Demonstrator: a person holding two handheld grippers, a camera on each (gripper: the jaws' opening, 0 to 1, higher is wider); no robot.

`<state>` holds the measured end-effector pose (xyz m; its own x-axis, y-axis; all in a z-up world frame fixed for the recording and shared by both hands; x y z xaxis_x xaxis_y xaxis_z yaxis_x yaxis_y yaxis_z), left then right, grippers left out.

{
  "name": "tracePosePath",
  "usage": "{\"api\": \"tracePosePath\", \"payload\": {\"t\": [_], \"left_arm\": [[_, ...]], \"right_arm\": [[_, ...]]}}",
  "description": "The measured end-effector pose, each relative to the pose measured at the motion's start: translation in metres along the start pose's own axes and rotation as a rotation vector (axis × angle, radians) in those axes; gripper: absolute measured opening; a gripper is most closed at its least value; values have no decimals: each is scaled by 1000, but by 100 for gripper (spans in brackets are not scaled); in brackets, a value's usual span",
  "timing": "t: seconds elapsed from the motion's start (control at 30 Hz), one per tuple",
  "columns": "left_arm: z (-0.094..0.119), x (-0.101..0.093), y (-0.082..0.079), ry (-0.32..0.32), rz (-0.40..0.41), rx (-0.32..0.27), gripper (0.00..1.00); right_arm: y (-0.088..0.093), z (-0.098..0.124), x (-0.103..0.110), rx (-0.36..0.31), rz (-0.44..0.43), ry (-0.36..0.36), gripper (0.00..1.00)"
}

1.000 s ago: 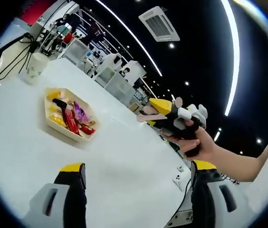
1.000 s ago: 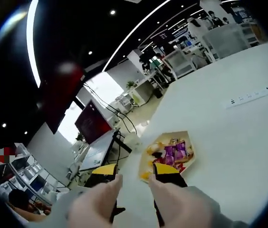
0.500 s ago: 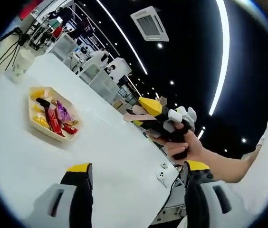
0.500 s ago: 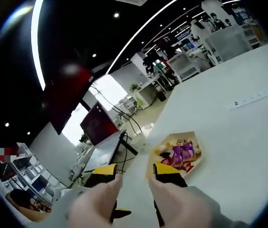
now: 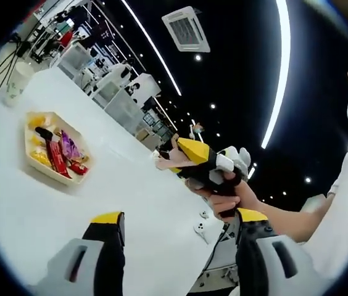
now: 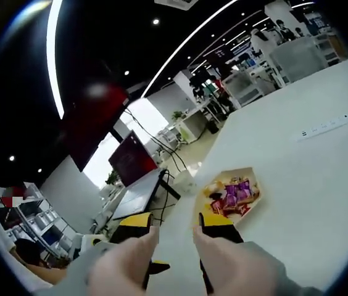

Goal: Place the target food into the container with the food tongs after gripping and lifting it, then release it inside without dropping or visibly crushing the food.

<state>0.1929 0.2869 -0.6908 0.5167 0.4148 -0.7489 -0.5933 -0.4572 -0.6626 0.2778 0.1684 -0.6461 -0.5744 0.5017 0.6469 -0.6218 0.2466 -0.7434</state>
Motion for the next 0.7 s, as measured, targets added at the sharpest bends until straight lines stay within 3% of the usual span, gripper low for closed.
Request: {"api": "tracePosePath", "payload": {"t": [0.27,0.57,0.7], "left_arm": [[0,-9,7,65,8,53,62],[0,-14,-3,108,20,24,61],[2,-17,-8,135,-13,8,53]], "right_arm": [[15,16,5,-32,-29,-29,29],[21,27,6,-60,-38,-56,29],[27,29,9,-61,-35,-74,29]]}}
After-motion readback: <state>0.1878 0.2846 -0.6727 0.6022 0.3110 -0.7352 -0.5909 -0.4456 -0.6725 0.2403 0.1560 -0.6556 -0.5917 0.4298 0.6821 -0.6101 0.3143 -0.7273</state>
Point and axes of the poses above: the point that each gripper's makers call its tool centre point, and the gripper's own axes: z roughly backward along the fingers, x roughly to its left, y roughly out of its underside, the point moved 5 cm from there along z, roughly backward along the fingers, and after that the axes turned 3 degrees about -y, right-handed, at the moved point
